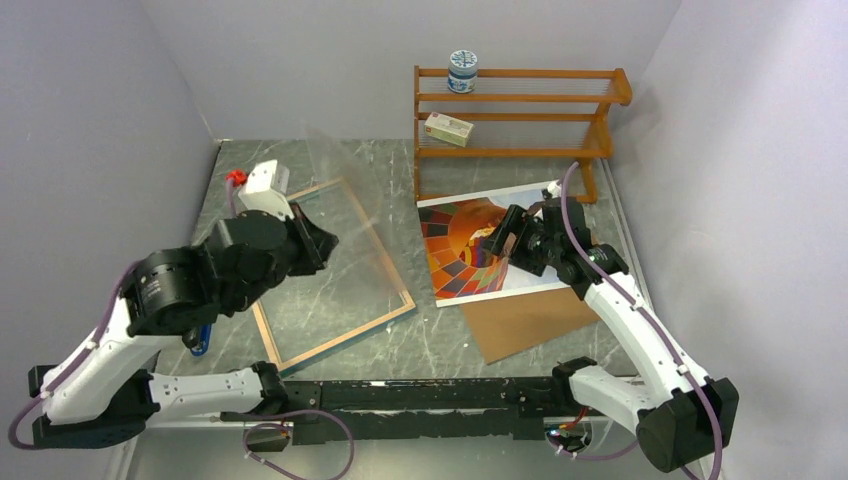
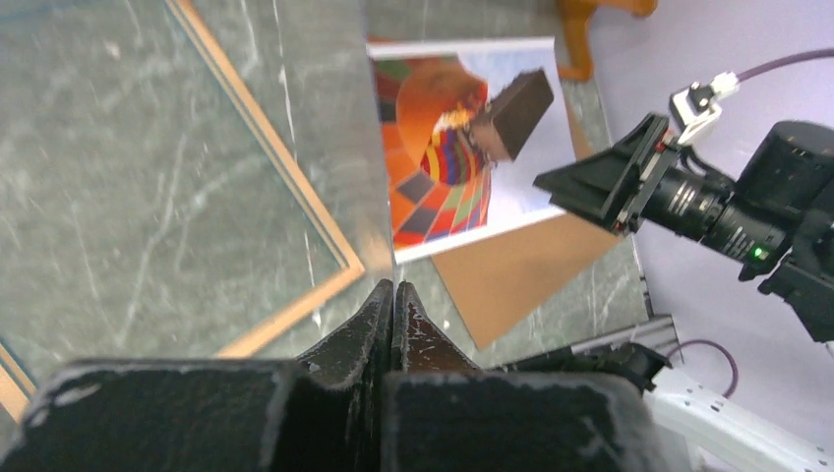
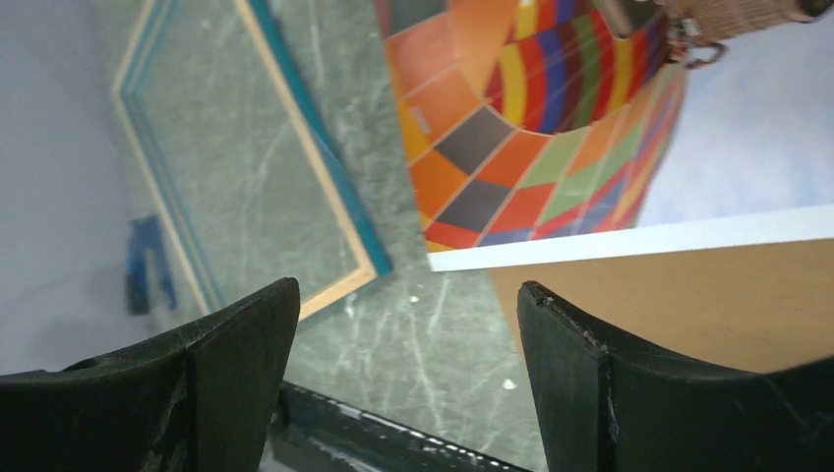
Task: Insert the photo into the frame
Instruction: Pick up the photo frame item at the center of the board.
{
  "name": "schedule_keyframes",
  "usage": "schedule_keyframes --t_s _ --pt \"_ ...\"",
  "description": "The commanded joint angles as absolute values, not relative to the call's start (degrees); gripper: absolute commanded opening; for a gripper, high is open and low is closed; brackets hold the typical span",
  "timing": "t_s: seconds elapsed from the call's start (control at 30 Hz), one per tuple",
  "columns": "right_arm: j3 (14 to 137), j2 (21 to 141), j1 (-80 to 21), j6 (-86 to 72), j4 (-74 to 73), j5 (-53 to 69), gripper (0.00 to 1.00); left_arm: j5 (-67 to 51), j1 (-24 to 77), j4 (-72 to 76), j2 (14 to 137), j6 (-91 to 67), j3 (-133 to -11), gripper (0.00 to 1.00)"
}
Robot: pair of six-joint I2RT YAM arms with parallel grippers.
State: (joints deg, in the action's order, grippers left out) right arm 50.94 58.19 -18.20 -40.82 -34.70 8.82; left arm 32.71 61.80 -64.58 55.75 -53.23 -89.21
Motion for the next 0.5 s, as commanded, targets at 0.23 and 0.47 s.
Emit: schedule_keyframes --t_s 0.23,0.47 --pt "47.37 54.78 -20.66 -41.19 -10.15 25.14 0.88 42.24 61.61 -57.16 64.11 -30.34 -104.94 0.03" --pt "45.28 50.45 -38.99 -19.38 4.96 11.21 0.96 44.06 61.61 -68.62 68.68 -38.35 -114.68 0.02"
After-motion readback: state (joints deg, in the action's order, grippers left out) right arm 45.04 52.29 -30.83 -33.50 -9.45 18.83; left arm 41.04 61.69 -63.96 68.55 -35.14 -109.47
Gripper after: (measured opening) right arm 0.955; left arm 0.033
